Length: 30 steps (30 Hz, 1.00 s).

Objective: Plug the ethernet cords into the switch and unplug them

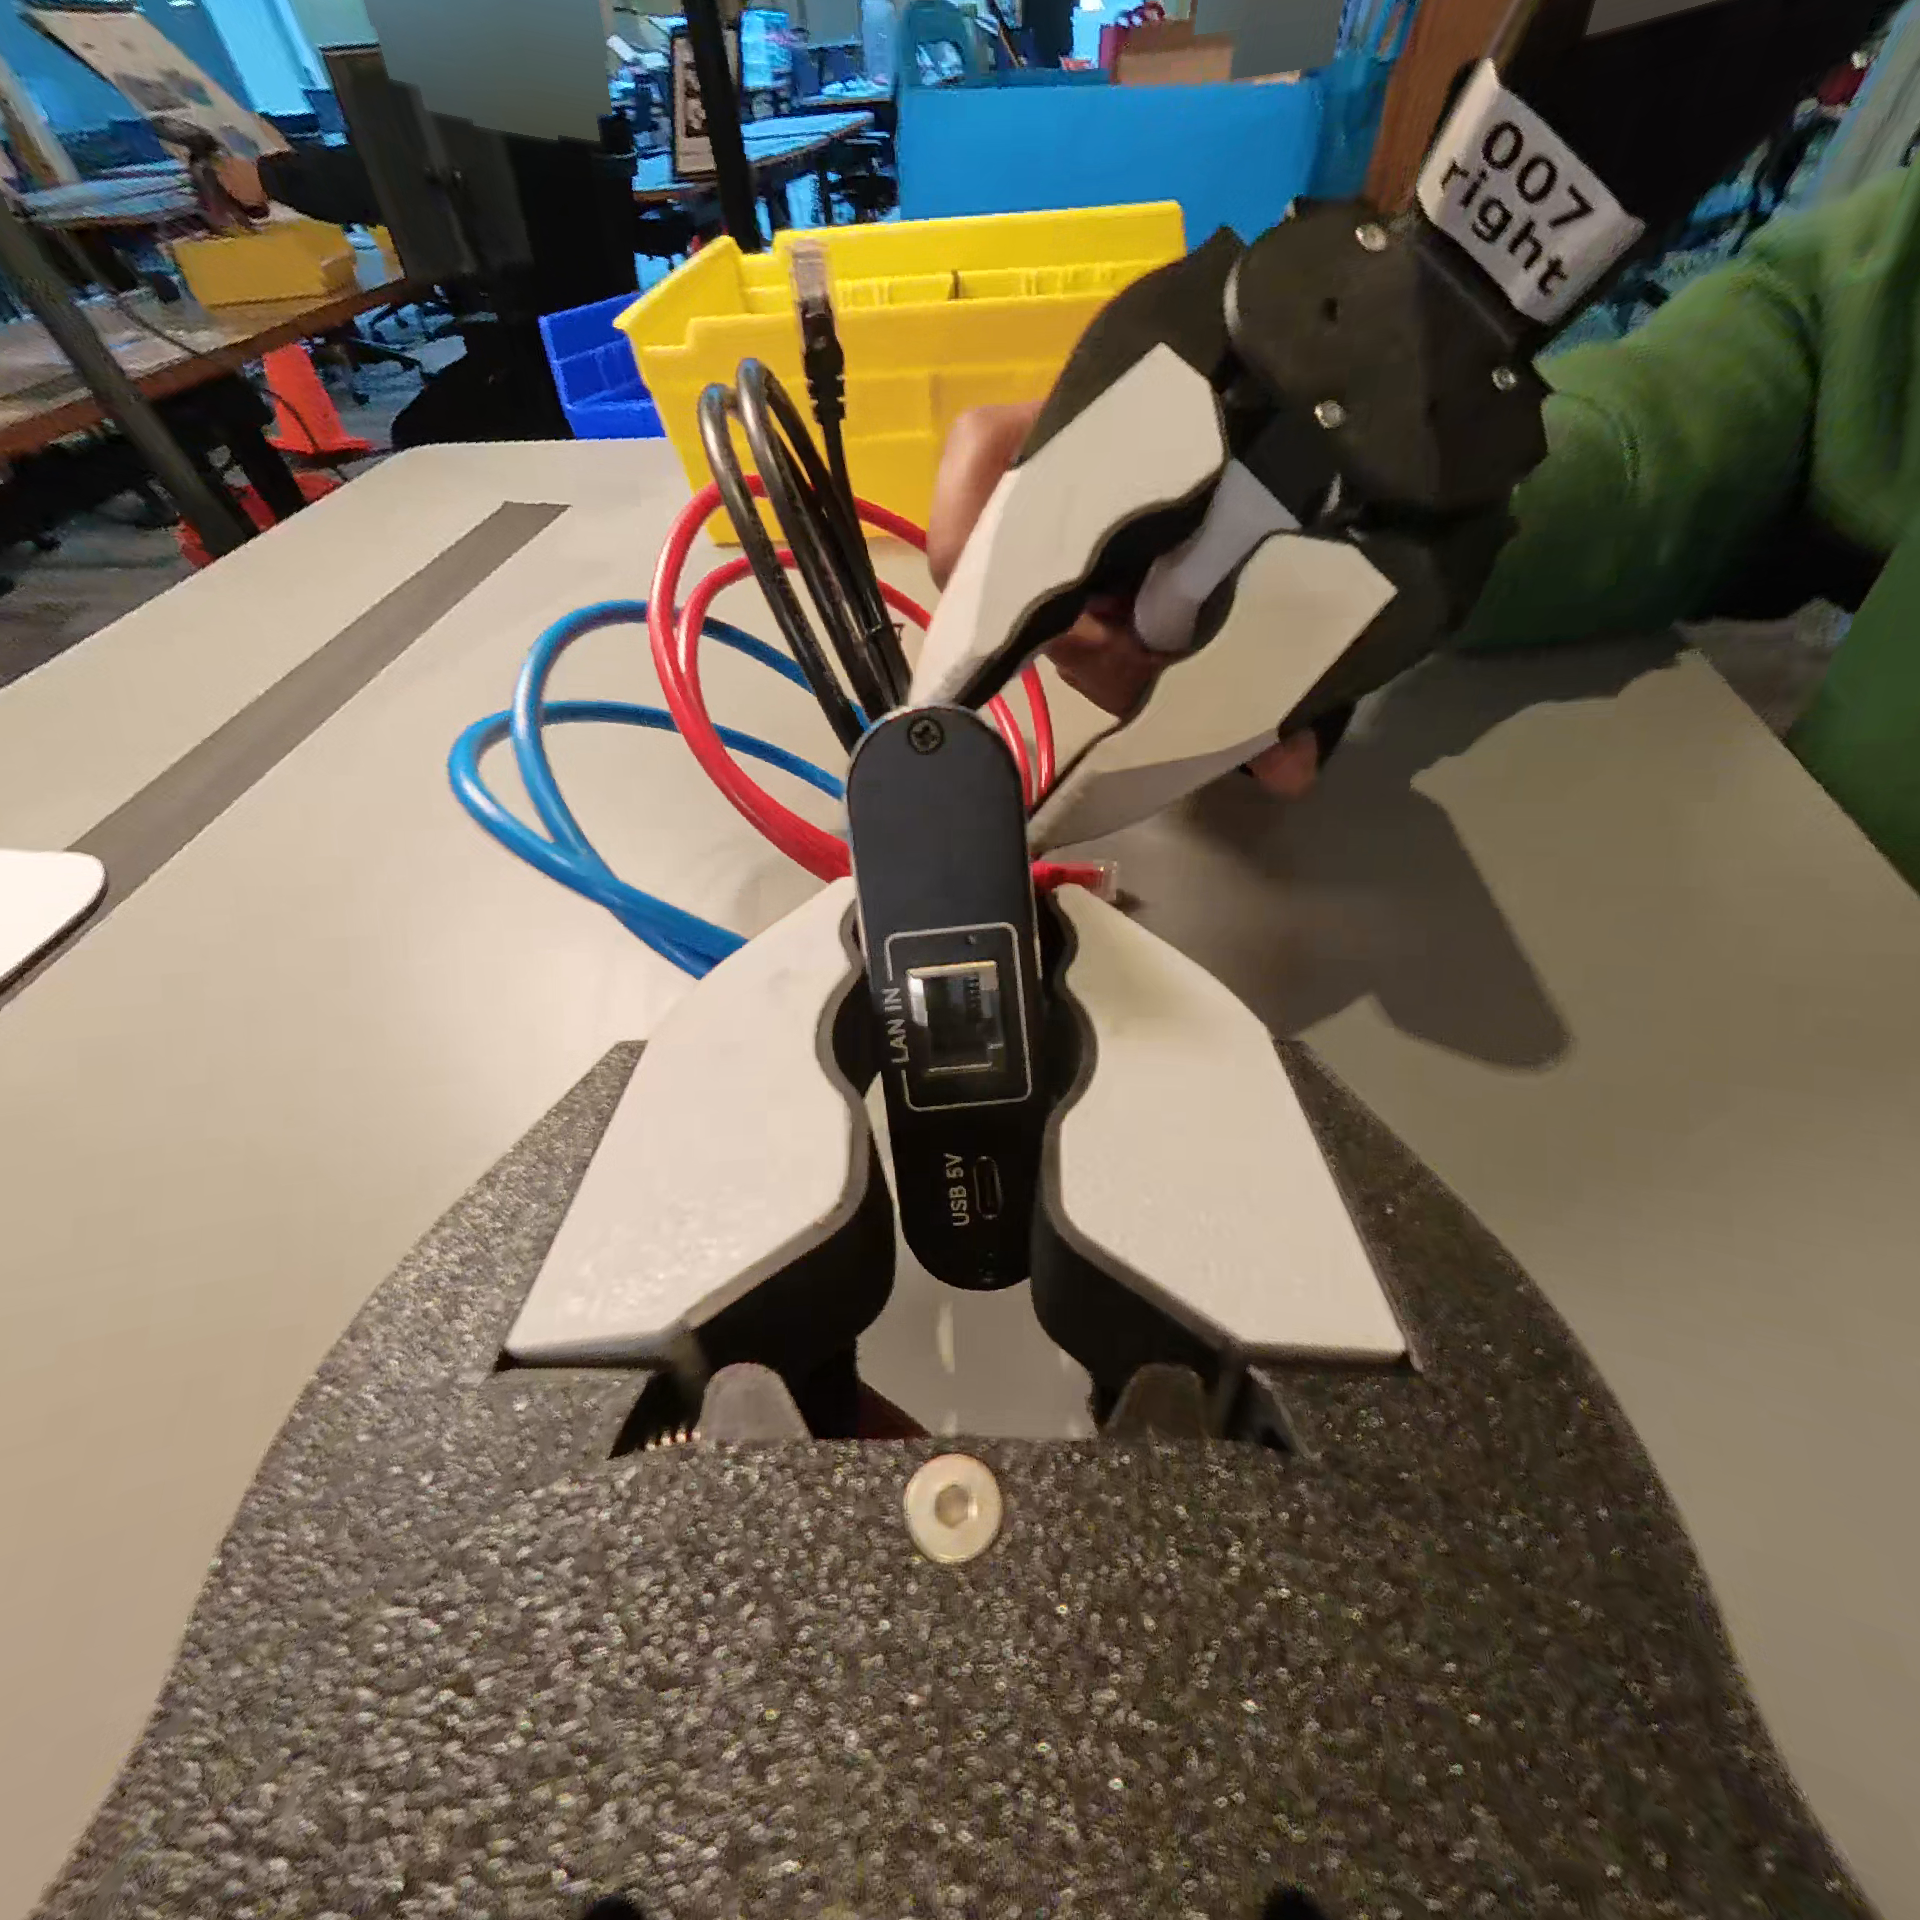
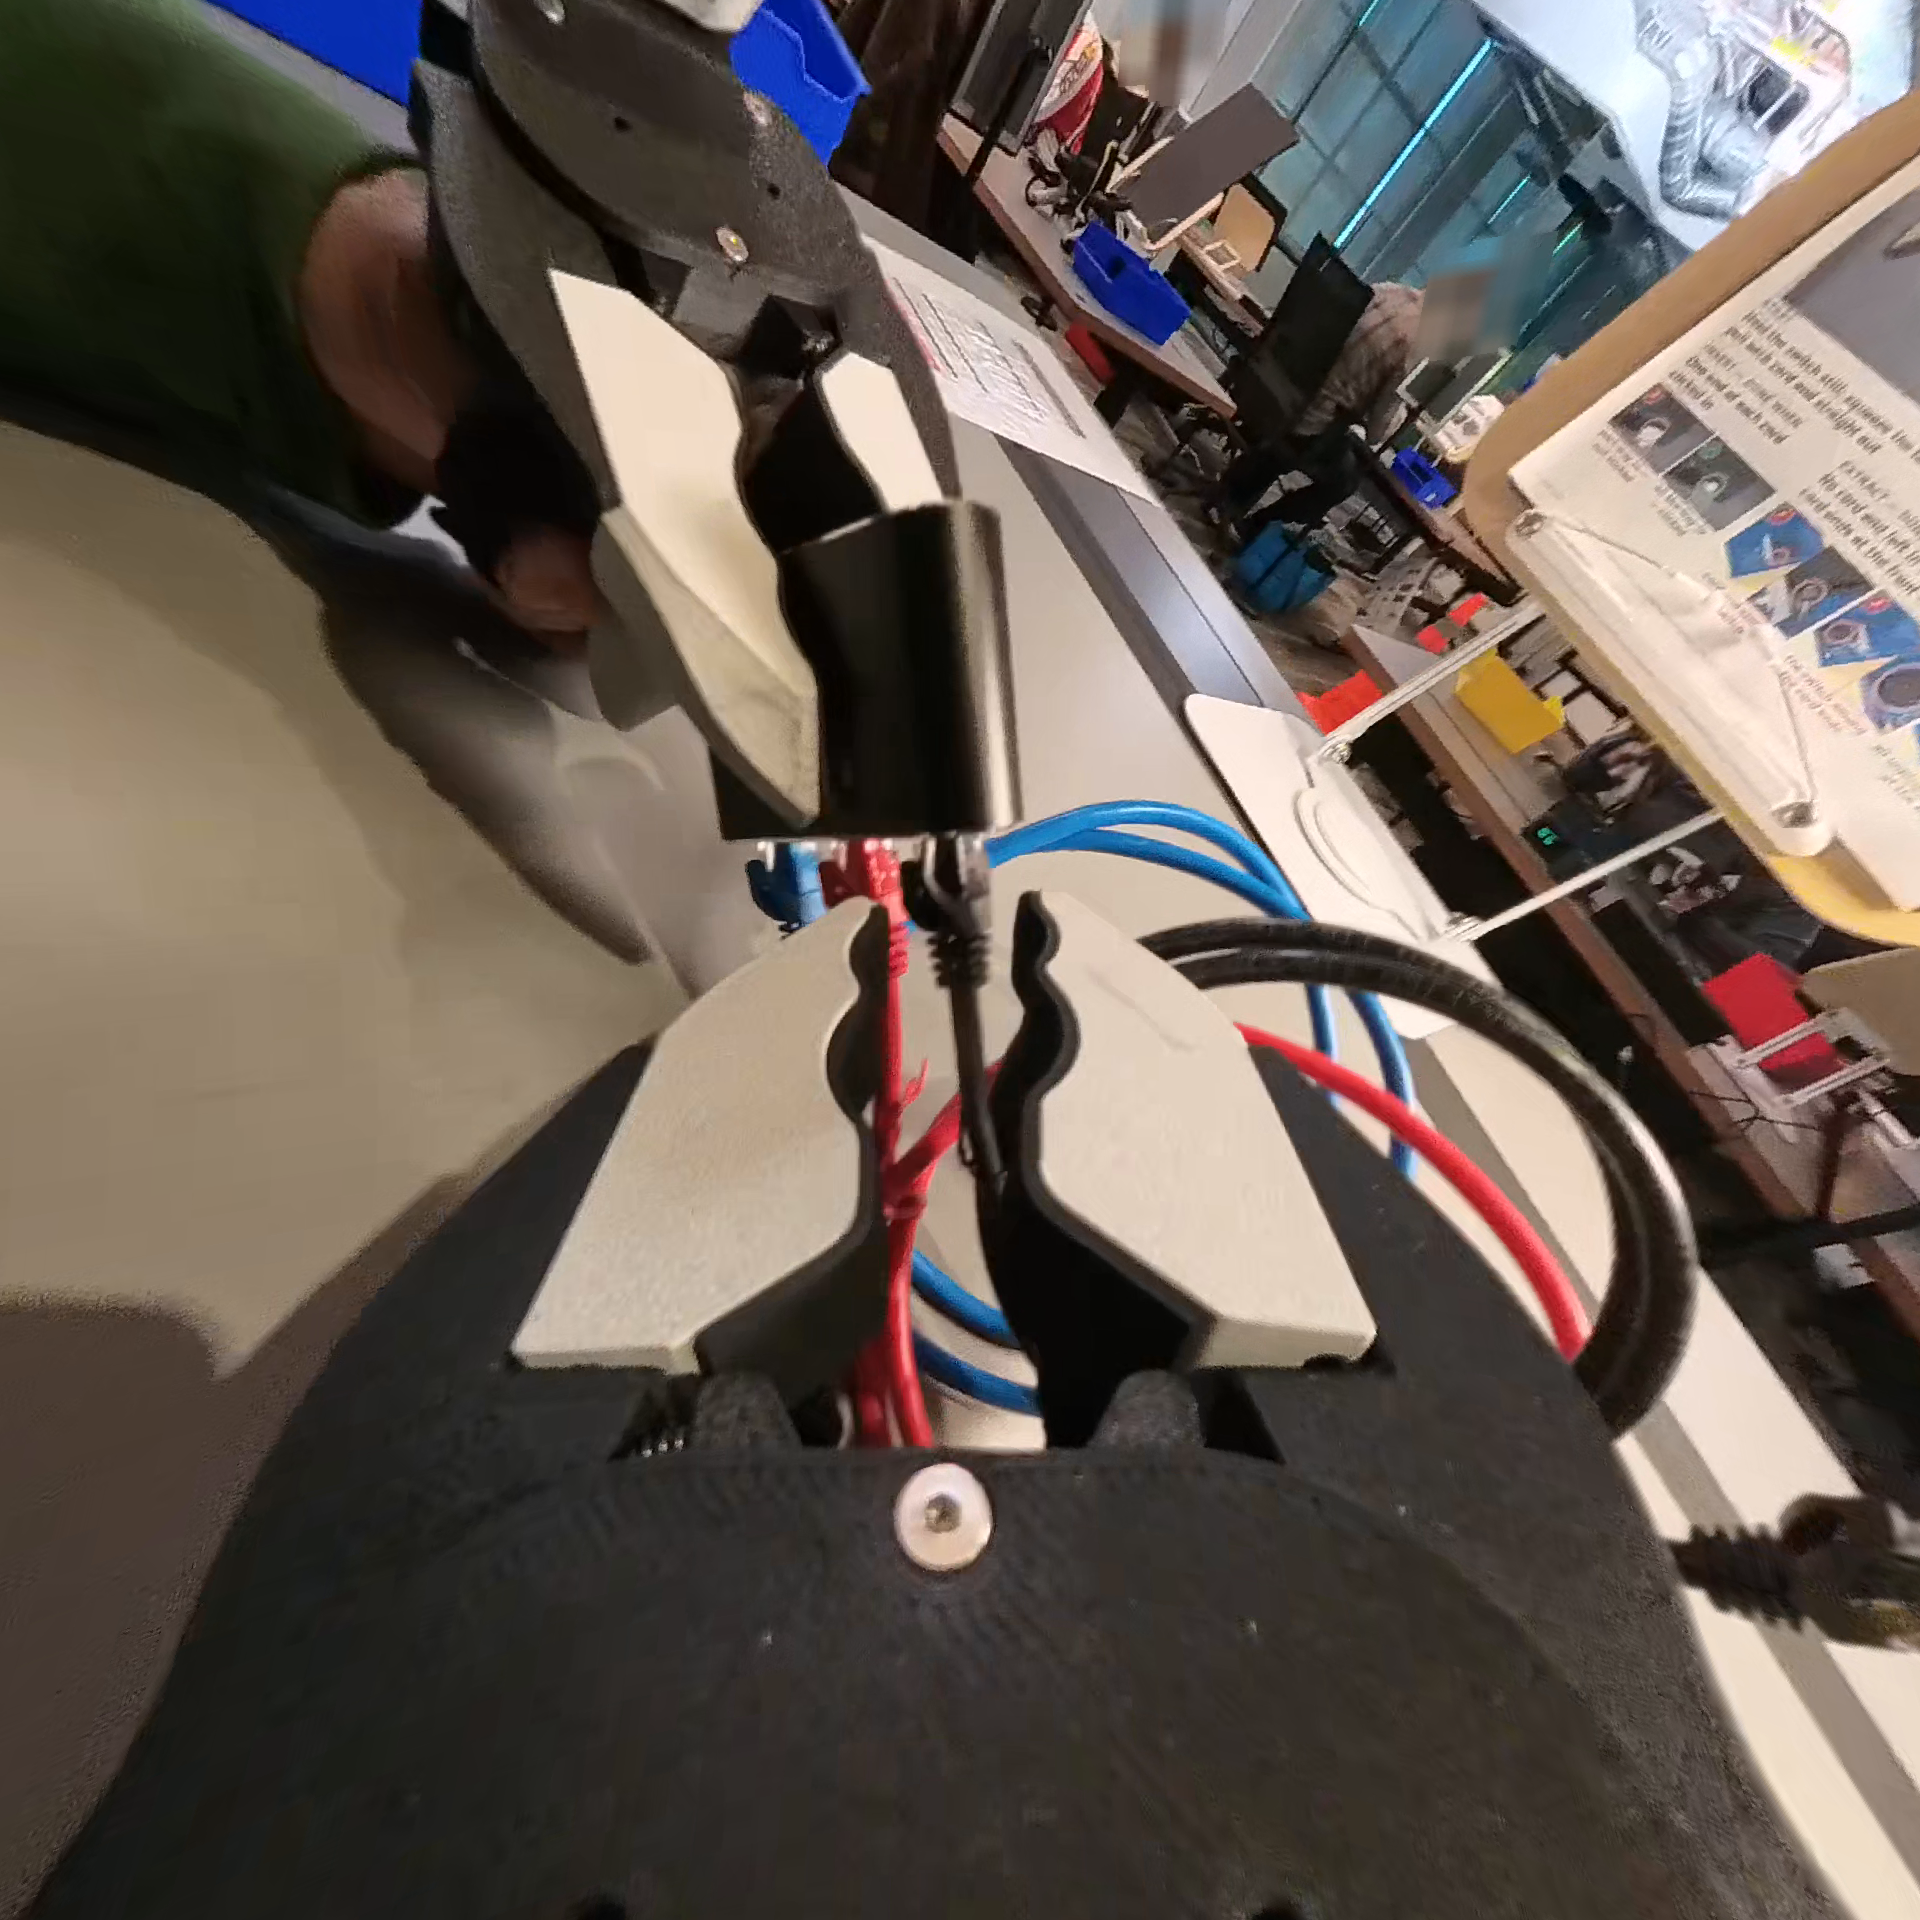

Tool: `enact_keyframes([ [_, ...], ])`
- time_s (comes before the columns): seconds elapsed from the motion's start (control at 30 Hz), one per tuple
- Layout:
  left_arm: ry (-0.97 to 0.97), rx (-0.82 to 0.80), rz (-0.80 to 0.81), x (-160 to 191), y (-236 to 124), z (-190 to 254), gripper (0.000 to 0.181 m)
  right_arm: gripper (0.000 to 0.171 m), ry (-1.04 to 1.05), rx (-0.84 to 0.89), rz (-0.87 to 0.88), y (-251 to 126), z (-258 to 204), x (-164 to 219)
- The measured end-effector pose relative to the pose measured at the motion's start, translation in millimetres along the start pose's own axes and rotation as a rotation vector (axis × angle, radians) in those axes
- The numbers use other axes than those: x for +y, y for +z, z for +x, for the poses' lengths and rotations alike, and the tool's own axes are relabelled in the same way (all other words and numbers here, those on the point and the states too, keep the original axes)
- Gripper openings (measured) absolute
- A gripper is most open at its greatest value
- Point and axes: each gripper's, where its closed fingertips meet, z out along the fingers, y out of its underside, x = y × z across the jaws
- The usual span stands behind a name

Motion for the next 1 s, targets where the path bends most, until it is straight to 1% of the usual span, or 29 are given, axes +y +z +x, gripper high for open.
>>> enact_keyframes([
  [0.17,0.061,0.068,-0.011,2.1,1.0,12.0,0.028,0.02,-0.013,-0.069,0.012,3.1,-12.9,0.3],
  [0.33,0.192,0.104,-0.035,9.5,-1.5,20.6,0.028,0.018,0.071,-0.201,0.047,1.6,-26.6,1.7],
  [0.47,0.224,0.106,-0.037,10.9,-2.1,21.1,0.028,0.017,0.055,-0.198,0.04,2.0,-27.9,3.9],
  [0.53,0.254,0.091,-0.076,17.4,-3.3,19.9,0.03,0.017,0.031,-0.193,0.021,2.9,-30.0,4.5],
  [0.57,0.277,0.078,-0.122,23.3,-3.7,18.2,0.034,0.017,0.009,-0.186,0.008,3.4,-30.9,5.4],
  [0.6,0.29,0.058,-0.162,26.6,-3.4,15.9,0.048,0.017,-0.018,-0.178,-0.004,3.8,-31.8,6.6],
  [0.63,0.289,0.051,-0.191,26.5,-3.3,15.4,0.058,0.017,-0.045,-0.169,-0.015,3.8,-32.8,7.4],
  [0.7,0.278,0.029,-0.207,18.8,-3.3,14.6,0.065,0.017,-0.099,-0.154,-0.041,3.8,-34.7,8.8],
  [0.77,0.265,0.024,-0.214,14.3,-3.0,16.9,0.063,0.017,-0.157,-0.143,-0.058,3.7,-37.2,10.0],
  [0.87,0.278,0.023,-0.258,20.0,2.0,22.4,0.056,0.017,-0.227,-0.146,-0.079,3.7,-42.0,10.6],
  [0.9,0.29,0.016,-0.275,23.3,4.1,23.1,0.051,0.017,-0.241,-0.15,-0.085,3.5,-43.3,10.5],
  [0.93,0.304,0.012,-0.289,26.8,6.0,24.3,0.042,0.017,-0.251,-0.15,-0.096,3.6,-43.3,11.2],
  [0.97,0.323,0.007,-0.296,29.9,7.3,25.3,0.028,0.017,-0.259,-0.142,-0.109,3.9,-42.1,12.5],
  [1.0,0.336,-0.012,-0.291,30.8,8.6,24.4,0.028,0.017,-0.264,-0.138,-0.118,3.7,-41.1,13.8],
])
